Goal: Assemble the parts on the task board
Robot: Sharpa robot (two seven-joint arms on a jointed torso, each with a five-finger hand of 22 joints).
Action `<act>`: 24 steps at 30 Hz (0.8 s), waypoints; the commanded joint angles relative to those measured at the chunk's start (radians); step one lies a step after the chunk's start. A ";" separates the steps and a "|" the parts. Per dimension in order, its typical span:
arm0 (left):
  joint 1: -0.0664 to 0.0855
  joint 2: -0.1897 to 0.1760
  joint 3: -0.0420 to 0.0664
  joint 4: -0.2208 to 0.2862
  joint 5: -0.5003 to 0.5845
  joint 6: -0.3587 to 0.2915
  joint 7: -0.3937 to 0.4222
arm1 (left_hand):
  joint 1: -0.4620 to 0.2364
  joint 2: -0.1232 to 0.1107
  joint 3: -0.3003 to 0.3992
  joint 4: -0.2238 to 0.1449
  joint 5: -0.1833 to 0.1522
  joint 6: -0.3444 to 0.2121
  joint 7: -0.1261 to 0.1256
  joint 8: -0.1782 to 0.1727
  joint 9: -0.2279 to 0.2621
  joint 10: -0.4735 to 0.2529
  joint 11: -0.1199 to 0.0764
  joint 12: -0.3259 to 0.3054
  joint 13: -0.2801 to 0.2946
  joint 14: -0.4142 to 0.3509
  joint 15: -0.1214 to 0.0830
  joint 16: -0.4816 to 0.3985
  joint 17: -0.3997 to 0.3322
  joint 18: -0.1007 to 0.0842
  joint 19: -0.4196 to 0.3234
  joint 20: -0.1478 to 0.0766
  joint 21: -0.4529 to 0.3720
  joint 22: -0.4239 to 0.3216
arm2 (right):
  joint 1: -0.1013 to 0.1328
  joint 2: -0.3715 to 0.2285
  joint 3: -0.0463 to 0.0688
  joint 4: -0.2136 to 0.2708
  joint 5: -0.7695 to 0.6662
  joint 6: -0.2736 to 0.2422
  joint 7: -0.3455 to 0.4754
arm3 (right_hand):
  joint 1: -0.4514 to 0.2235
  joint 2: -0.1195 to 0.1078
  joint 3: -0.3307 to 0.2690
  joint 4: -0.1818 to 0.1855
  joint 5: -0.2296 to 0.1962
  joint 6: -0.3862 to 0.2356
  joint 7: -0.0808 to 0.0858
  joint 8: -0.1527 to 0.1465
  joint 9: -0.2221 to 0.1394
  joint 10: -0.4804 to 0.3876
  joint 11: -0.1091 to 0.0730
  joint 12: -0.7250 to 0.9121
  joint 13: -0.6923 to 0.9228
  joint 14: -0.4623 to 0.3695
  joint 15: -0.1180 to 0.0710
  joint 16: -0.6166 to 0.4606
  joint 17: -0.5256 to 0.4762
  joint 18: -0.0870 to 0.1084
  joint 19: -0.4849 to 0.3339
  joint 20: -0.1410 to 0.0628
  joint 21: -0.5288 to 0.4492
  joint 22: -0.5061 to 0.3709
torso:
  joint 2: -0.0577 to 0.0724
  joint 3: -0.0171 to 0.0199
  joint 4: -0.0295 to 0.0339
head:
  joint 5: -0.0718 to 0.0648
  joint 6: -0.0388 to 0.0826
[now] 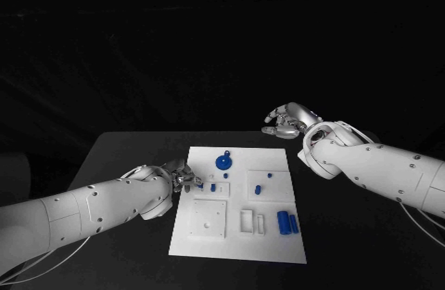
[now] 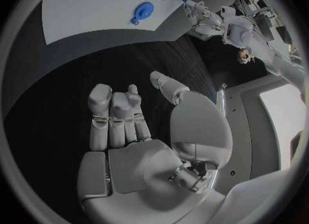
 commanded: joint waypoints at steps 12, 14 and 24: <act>-0.006 0.022 0.001 -0.030 -0.042 0.011 0.013 | 0.012 -0.002 0.060 -0.052 0.005 0.033 -0.022 0.061 0.129 0.044 -0.039 0.007 0.003 0.039 -0.048 0.004 0.001 0.014 0.007 -0.111 0.004 0.002 | 0.000 0.000 0.000 0.002 -0.002 0.009 0.010 | 0.006 -0.001 -0.005 0.001 0.005 -0.009 0.017 0.005 0.001 0.005 0.001 0.006 -0.002 0.006 -0.001 -0.006 0.001 0.095 0.001 -0.004 -0.005 0.005 | 0.002 0.0002 0.0003 | -0.003 -0.001; -0.006 0.023 0.001 -0.030 -0.044 0.016 0.014 | 0.012 -0.002 0.061 -0.053 0.005 0.033 -0.022 0.061 0.129 0.044 -0.039 0.007 0.003 0.039 -0.048 0.004 0.001 0.015 0.008 -0.111 0.004 0.002 | 0.000 0.000 0.000 0.002 -0.002 0.009 0.010 | 0.006 -0.001 -0.005 0.001 0.005 -0.009 0.017 0.005 0.001 0.005 0.001 0.006 -0.002 0.006 -0.001 -0.006 0.001 0.095 0.001 -0.004 -0.005 0.005 | 0.001 0.0002 0.0005 | -0.004 -0.002; -0.008 0.021 0.001 -0.025 -0.047 0.039 0.014 | 0.012 -0.002 0.061 -0.053 0.005 0.033 -0.022 0.060 0.129 0.043 -0.039 0.007 0.004 0.039 -0.048 0.004 0.002 0.015 0.008 -0.111 0.004 0.002 | 0.000 -0.001 0.000 0.003 -0.002 0.009 0.010 | 0.006 0.000 -0.005 0.001 0.005 -0.009 0.017 0.005 0.001 0.005 0.001 0.006 -0.002 0.006 -0.001 -0.006 0.001 0.095 0.001 -0.004 -0.005 0.005 | 0.001 -0.0012 0.0020 | -0.006 -0.004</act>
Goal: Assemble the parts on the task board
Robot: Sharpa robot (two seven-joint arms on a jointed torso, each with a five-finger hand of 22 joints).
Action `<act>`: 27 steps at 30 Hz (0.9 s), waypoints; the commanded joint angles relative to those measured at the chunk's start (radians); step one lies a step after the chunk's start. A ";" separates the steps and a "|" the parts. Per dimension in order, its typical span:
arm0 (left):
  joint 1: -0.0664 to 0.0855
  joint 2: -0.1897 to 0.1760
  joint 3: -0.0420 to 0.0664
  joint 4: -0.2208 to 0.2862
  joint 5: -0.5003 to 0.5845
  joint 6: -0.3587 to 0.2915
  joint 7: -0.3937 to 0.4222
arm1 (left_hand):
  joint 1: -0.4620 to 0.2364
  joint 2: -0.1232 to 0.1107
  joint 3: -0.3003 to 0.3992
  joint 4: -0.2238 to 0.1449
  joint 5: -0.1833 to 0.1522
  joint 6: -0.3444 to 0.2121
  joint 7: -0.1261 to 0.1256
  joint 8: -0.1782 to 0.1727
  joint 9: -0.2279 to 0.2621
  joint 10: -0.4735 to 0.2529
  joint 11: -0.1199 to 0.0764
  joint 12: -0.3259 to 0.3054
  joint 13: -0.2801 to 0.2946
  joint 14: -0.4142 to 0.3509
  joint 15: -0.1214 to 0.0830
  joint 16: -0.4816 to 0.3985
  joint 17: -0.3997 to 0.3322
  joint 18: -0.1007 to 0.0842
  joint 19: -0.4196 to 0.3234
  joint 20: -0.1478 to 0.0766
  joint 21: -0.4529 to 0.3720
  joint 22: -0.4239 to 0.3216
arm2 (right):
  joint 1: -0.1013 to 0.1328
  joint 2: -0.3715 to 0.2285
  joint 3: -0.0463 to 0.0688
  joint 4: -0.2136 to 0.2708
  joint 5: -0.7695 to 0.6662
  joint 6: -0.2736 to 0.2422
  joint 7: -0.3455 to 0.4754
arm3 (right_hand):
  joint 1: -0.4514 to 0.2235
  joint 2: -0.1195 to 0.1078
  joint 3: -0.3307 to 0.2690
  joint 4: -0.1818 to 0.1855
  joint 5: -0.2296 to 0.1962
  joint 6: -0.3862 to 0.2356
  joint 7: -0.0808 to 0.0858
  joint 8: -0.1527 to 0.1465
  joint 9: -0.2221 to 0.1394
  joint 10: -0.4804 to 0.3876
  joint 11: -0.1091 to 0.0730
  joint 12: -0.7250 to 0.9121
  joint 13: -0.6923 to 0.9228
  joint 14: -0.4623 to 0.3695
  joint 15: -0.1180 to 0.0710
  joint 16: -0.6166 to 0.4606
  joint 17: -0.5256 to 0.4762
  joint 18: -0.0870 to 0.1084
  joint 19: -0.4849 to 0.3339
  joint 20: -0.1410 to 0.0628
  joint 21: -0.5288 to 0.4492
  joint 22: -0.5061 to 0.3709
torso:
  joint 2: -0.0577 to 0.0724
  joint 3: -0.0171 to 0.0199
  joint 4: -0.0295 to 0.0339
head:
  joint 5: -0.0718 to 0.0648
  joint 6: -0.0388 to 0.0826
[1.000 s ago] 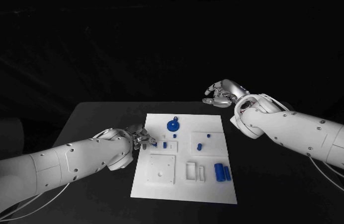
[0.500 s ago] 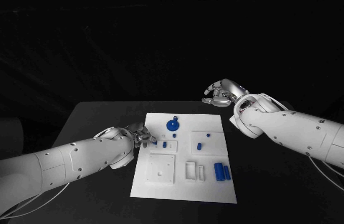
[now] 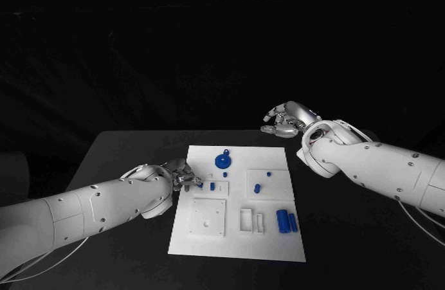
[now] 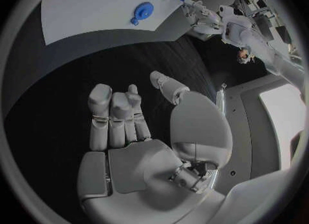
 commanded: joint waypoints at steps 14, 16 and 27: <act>-0.006 0.009 0.001 -0.003 -0.020 0.029 0.016 | 0.009 0.002 0.060 -0.056 0.007 0.030 -0.026 0.059 0.129 0.042 -0.039 0.004 0.002 0.038 -0.047 0.003 0.001 0.015 0.008 -0.111 0.004 0.002 | 0.000 0.001 0.000 0.001 -0.003 0.010 0.009 | 0.006 0.000 -0.005 0.001 0.005 -0.011 0.015 0.005 0.001 0.005 0.001 0.007 -0.002 0.006 -0.001 -0.006 0.002 0.095 0.002 -0.006 -0.005 0.005 | 0.001 -0.0011 0.0007 | 0.000 0.001; -0.008 0.010 0.001 -0.006 -0.020 0.028 0.017 | 0.009 0.002 0.060 -0.056 0.006 0.030 -0.026 0.059 0.129 0.042 -0.039 0.004 0.002 0.038 -0.047 0.003 0.001 0.015 0.008 -0.111 0.004 0.002 | 0.000 0.001 0.000 0.001 -0.003 0.010 0.010 | 0.007 0.000 -0.006 0.001 0.005 -0.011 0.015 0.005 0.001 0.005 0.001 0.007 -0.002 0.006 -0.001 -0.006 0.002 0.095 0.002 -0.006 -0.005 0.005 | 0.001 -0.0008 -0.0004 | -0.001 0.002; -0.011 0.013 0.001 -0.017 -0.020 0.032 0.017 | 0.009 0.002 0.060 -0.056 0.006 0.030 -0.026 0.058 0.129 0.042 -0.039 0.004 0.003 0.038 -0.047 0.003 0.001 0.015 0.008 -0.111 0.004 0.002 | 0.000 -0.002 0.000 0.002 -0.003 0.010 0.009 | 0.007 0.000 -0.006 0.001 0.005 -0.011 0.015 0.005 0.001 0.005 0.001 0.007 -0.002 0.006 -0.001 -0.006 0.002 0.095 0.002 -0.006 -0.005 0.005 | 0.001 0.0002 -0.0002 | -0.003 0.001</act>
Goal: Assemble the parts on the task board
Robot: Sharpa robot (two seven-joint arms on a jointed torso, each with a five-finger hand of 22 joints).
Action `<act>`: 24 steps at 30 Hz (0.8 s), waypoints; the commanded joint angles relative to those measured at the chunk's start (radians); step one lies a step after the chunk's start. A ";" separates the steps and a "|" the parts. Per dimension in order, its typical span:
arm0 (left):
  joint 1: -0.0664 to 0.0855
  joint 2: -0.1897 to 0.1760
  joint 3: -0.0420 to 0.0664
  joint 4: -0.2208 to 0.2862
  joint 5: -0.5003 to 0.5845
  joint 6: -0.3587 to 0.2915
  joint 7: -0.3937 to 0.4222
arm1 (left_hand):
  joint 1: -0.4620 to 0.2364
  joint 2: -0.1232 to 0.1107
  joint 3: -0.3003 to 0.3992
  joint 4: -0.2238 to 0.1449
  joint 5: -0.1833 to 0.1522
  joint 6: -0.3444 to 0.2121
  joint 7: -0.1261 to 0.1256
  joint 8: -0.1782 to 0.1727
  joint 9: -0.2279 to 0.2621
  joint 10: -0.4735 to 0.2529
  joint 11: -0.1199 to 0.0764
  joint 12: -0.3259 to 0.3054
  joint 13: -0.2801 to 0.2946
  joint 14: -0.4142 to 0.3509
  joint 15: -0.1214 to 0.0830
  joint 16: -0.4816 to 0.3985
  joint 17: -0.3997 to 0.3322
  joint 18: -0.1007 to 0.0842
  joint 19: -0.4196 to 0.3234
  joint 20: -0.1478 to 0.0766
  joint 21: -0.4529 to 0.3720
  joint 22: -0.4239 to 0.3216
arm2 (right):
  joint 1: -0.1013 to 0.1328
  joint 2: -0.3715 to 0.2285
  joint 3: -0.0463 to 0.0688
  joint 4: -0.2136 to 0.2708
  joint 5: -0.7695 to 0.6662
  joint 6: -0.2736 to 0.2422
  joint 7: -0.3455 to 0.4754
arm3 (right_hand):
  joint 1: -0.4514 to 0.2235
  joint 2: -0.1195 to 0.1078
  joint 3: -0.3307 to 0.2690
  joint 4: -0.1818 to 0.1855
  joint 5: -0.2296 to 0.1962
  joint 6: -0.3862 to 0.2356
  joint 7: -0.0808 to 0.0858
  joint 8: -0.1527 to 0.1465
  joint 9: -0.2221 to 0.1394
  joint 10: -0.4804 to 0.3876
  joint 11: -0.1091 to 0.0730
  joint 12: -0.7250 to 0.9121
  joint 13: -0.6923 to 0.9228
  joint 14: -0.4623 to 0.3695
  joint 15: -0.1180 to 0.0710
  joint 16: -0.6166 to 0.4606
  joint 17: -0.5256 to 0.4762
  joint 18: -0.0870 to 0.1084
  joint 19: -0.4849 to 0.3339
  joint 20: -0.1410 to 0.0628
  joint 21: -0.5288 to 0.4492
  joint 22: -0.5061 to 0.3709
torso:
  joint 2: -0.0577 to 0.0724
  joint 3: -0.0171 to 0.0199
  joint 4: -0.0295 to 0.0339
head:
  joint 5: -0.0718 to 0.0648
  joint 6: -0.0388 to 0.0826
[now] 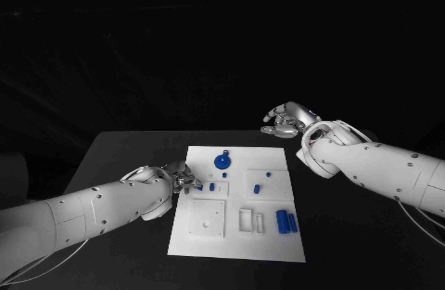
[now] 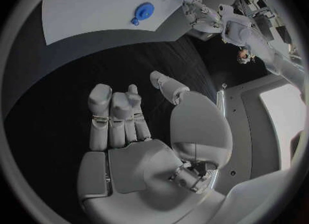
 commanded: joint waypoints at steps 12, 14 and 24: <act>-0.002 0.001 0.000 0.003 -0.011 0.038 0.005 | 0.009 0.002 0.062 -0.057 0.003 0.031 -0.022 0.046 0.129 0.044 -0.042 0.005 0.002 0.038 -0.047 0.003 0.001 0.020 0.008 -0.111 0.004 0.002 | 0.000 -0.002 0.000 0.002 -0.003 0.010 0.008 | 0.007 0.000 -0.006 0.001 0.005 -0.011 0.015 0.005 0.001 0.005 0.001 0.007 -0.002 0.006 -0.001 -0.006 0.001 0.095 0.000 -0.007 -0.005 0.005 | 0.000 -0.0006 0.0014 | -0.003 -0.002; -0.002 0.002 0.000 0.004 -0.011 0.040 0.005 | 0.010 0.002 0.062 -0.058 0.003 0.031 -0.022 0.046 0.129 0.044 -0.042 0.005 0.002 0.038 -0.047 0.003 0.001 0.020 0.008 -0.111 0.004 0.002 | 0.000 -0.002 0.000 0.002 -0.003 0.011 0.008 | 0.007 0.000 -0.006 0.001 0.005 -0.011 0.015 0.005 0.001 0.005 0.001 0.007 -0.002 0.006 -0.001 -0.006 0.001 0.095 0.000 -0.008 -0.005 0.005 | 0.000 -0.0007 0.0018 | -0.004 -0.003; -0.002 0.002 0.000 0.006 -0.011 0.045 0.004 | 0.011 0.000 0.062 -0.061 0.009 0.034 -0.022 0.045 0.130 0.045 -0.043 0.008 0.005 0.040 -0.048 0.005 0.002 0.020 0.008 -0.111 0.005 0.003 | 0.000 -0.001 0.000 0.001 -0.003 0.011 0.008 | 0.007 0.000 -0.006 0.001 0.006 -0.011 0.015 0.005 0.001 0.005 0.001 0.007 -0.002 0.006 -0.001 -0.006 0.001 0.095 0.000 -0.008 -0.006 0.005 | 0.001 -0.0013 0.0023 | -0.004 -0.004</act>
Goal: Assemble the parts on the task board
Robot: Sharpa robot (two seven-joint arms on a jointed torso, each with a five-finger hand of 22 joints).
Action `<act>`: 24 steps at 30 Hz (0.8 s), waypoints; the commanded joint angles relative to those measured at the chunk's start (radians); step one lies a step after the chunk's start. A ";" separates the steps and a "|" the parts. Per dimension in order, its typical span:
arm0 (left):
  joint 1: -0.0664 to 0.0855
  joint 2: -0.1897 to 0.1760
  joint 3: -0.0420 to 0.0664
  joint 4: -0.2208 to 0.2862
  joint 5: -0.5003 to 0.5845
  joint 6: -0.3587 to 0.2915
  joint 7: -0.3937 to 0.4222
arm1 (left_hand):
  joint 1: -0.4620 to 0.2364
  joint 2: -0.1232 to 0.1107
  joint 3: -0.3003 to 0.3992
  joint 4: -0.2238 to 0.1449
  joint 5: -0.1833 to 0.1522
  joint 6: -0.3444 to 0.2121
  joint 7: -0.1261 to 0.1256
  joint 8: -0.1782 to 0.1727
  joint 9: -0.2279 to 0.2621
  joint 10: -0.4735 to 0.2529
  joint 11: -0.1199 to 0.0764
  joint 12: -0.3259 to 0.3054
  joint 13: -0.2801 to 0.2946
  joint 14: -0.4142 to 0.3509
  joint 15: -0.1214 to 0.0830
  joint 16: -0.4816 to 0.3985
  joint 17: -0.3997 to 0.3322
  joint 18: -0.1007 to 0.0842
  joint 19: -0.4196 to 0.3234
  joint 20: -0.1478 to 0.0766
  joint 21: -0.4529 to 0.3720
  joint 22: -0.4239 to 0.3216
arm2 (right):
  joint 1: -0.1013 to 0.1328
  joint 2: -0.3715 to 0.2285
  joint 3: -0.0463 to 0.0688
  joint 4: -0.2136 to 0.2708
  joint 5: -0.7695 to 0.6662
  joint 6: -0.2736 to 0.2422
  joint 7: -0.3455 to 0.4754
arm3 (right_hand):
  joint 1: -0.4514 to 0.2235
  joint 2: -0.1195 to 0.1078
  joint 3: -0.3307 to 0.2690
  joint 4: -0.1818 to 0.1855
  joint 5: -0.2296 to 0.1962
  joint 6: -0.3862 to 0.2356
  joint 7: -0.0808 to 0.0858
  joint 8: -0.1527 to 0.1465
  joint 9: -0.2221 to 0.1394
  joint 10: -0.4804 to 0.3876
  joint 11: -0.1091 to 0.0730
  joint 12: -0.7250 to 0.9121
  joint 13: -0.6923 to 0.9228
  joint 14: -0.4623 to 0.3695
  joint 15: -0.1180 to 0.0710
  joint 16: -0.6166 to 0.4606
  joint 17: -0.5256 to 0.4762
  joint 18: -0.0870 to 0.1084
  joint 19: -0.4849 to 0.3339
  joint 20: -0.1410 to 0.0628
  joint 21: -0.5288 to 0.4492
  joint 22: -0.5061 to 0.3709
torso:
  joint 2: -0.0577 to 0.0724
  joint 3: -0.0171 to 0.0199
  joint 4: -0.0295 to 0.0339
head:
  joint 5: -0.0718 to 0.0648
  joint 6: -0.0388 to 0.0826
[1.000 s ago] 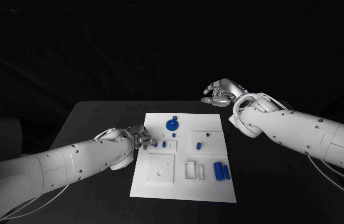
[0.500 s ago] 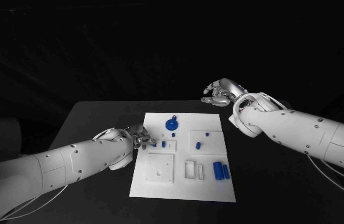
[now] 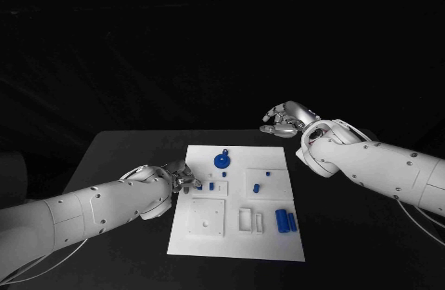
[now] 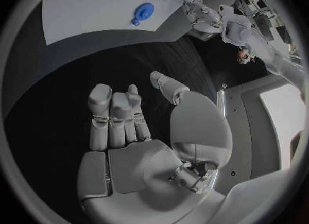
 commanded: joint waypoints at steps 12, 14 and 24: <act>-0.003 0.014 -0.002 -0.010 -0.003 0.060 -0.006 | 0.005 -0.001 0.061 -0.056 0.008 0.037 -0.025 0.036 0.130 0.048 -0.043 0.009 0.006 0.042 -0.048 0.008 0.003 0.019 0.010 -0.111 0.006 0.002 | 0.000 0.002 0.000 0.000 -0.003 0.011 0.008 | 0.007 0.000 -0.006 0.001 0.006 -0.009 0.017 0.005 0.001 0.004 0.001 0.007 -0.002 0.006 -0.001 -0.007 0.001 0.095 0.001 -0.005 -0.006 0.005 | 0.000 0.0014 -0.0005 | 0.001 -0.002; -0.003 0.016 -0.002 -0.012 -0.003 0.076 -0.008 | 0.003 -0.002 0.059 -0.054 0.003 0.041 -0.025 0.036 0.132 0.050 -0.043 0.013 0.009 0.043 -0.048 0.010 0.004 0.019 0.010 -0.111 0.006 0.002 | 0.000 0.003 0.000 0.000 -0.003 0.011 0.008 | 0.007 0.000 -0.006 0.001 0.006 -0.009 0.017 0.005 0.001 0.004 0.001 0.007 -0.002 0.006 -0.001 -0.007 0.001 0.095 0.001 -0.005 -0.006 0.005 | 0.000 0.0016 -0.0011 | 0.002 -0.003; -0.003 0.022 -0.002 -0.015 -0.008 0.107 -0.013 | -0.005 -0.008 0.054 -0.044 -0.022 0.058 -0.029 0.040 0.137 0.055 -0.046 0.032 0.022 0.047 -0.050 0.023 0.012 0.020 0.010 -0.111 0.006 0.004 | 0.000 0.005 0.000 -0.001 -0.003 0.012 0.009 | 0.007 0.000 -0.006 0.001 0.006 -0.009 0.017 0.005 0.001 0.004 0.001 0.007 -0.002 0.006 -0.001 -0.007 0.001 0.095 0.001 -0.005 -0.006 0.005 | 0.000 0.0018 -0.0013 | 0.003 -0.004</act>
